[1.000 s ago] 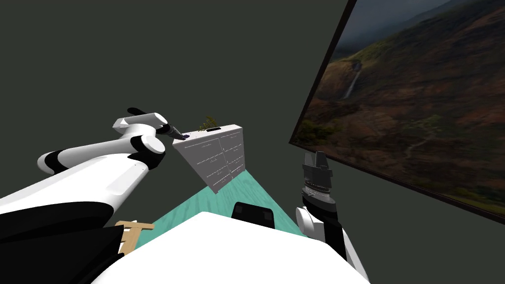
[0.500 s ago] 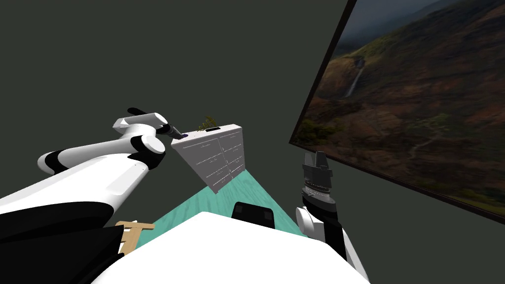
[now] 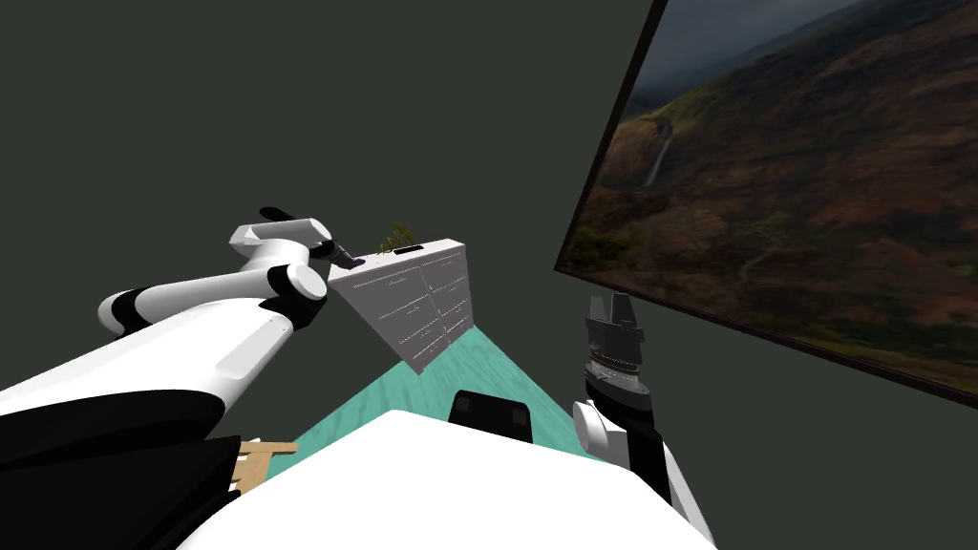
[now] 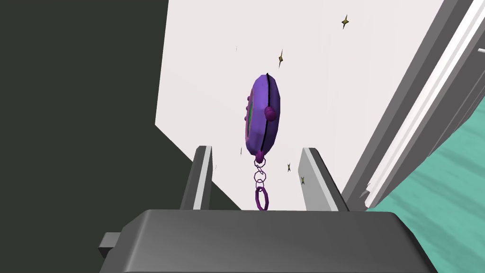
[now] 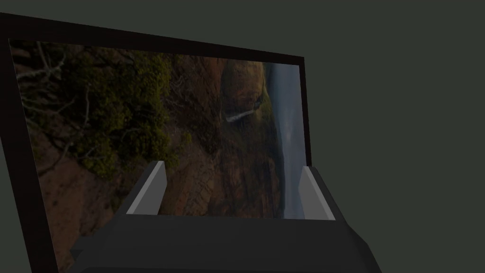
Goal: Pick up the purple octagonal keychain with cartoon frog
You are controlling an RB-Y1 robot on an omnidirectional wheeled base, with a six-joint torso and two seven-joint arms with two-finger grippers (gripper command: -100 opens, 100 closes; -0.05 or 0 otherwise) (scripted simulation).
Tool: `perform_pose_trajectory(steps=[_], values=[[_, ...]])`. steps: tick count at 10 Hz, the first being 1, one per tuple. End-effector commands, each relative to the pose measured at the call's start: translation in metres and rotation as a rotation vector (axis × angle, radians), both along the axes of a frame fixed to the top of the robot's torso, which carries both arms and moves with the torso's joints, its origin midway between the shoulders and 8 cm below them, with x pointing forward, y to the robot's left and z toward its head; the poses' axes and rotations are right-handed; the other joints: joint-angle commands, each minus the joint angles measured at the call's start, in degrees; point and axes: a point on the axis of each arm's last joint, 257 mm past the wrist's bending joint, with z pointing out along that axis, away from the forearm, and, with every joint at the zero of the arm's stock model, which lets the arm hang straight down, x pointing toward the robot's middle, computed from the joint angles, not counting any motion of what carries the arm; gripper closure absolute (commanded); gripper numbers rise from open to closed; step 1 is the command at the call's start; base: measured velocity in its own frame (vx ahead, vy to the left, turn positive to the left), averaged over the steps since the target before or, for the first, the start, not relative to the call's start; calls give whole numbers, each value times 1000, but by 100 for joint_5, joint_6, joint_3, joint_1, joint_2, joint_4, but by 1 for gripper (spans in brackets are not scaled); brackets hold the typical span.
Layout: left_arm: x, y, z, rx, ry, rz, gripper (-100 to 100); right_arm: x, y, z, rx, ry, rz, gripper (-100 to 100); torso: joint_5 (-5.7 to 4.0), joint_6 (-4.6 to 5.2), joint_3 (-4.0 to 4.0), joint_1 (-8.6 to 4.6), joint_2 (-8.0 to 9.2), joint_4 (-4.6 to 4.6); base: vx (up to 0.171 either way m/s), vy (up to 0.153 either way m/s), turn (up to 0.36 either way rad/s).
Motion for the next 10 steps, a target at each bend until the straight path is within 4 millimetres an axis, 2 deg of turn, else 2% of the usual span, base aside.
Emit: perform_pose_trajectory(steps=[1, 7, 9, 10], values=[[2, -2, 2, 0, 2, 24, 100, 0, 0, 0, 0, 0, 0, 0, 0, 0, 0, 0, 0, 0, -115, 52, -123], [9, -10, 6, 0, -3, 87, 100, 0, 0, 0, 0, 0, 0, 0, -2, 6, 8, 1, 13, 4, -115, 64, -117], [10, -11, 6, 3, -1, 91, 100, 0, 0, 0, 0, 0, 0, 0, -4, -2, -1, -8, -6, 2, -53, 25, -48], [10, -12, 6, 2, -2, 94, 0, 0, 0, 0, 0, 0, 0, 0, -4, -8, -7, -13, -18, 0, -6, 3, 4]])
